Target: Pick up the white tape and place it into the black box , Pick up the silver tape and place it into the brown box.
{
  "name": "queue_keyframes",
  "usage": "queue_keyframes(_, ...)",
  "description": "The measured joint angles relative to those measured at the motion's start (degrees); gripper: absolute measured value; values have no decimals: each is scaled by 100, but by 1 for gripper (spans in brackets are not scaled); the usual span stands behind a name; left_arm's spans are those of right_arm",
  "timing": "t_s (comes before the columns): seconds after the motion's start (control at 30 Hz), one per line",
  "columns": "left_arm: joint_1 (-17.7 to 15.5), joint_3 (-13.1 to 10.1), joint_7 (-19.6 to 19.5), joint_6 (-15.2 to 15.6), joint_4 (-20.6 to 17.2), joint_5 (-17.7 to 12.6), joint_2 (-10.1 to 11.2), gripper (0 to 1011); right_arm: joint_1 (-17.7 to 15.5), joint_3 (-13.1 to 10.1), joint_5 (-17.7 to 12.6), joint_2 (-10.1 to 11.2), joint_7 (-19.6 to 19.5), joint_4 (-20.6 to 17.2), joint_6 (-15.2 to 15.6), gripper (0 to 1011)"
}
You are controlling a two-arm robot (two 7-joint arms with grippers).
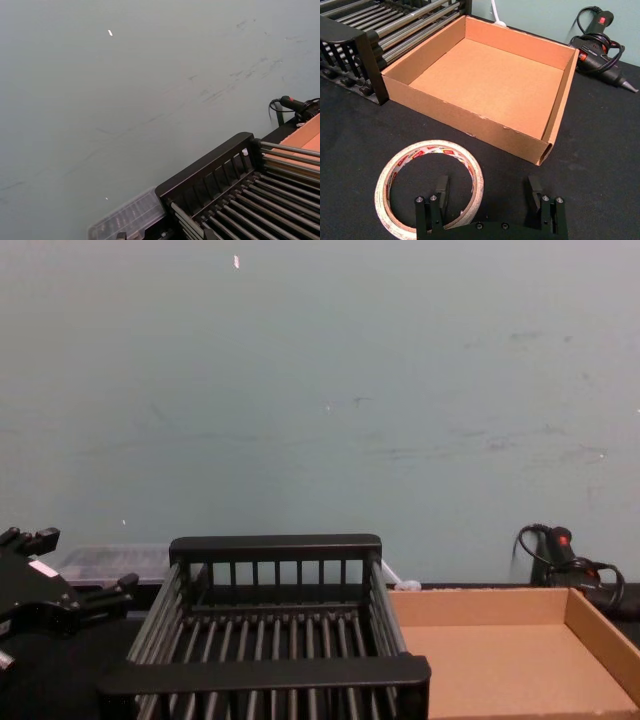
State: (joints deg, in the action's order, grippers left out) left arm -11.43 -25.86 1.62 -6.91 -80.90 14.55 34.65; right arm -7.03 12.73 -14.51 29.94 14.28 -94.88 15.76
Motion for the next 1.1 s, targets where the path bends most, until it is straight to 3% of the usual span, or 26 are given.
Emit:
queue_keyframes(0.4,0,0,0,0,0,0,0,1001,-2,6,-9,5,-9,-5,-3,731)
queue_keyframes(0.6,0,0,0,0,0,0,0,1001,-2,6,-13,8,-10,-8,-6,530)
queue_keyframes(0.63,0,0,0,0,0,0,0,1001,-2,6,-14,9,-10,-8,-7,461)
queue_keyframes(0.9,0,0,0,0,0,0,0,1001,-2,6,-14,9,-10,-8,-10,218)
queue_keyframes(1.1,0,0,0,0,0,0,0,1001,-2,6,-14,9,-10,-8,-10,98)
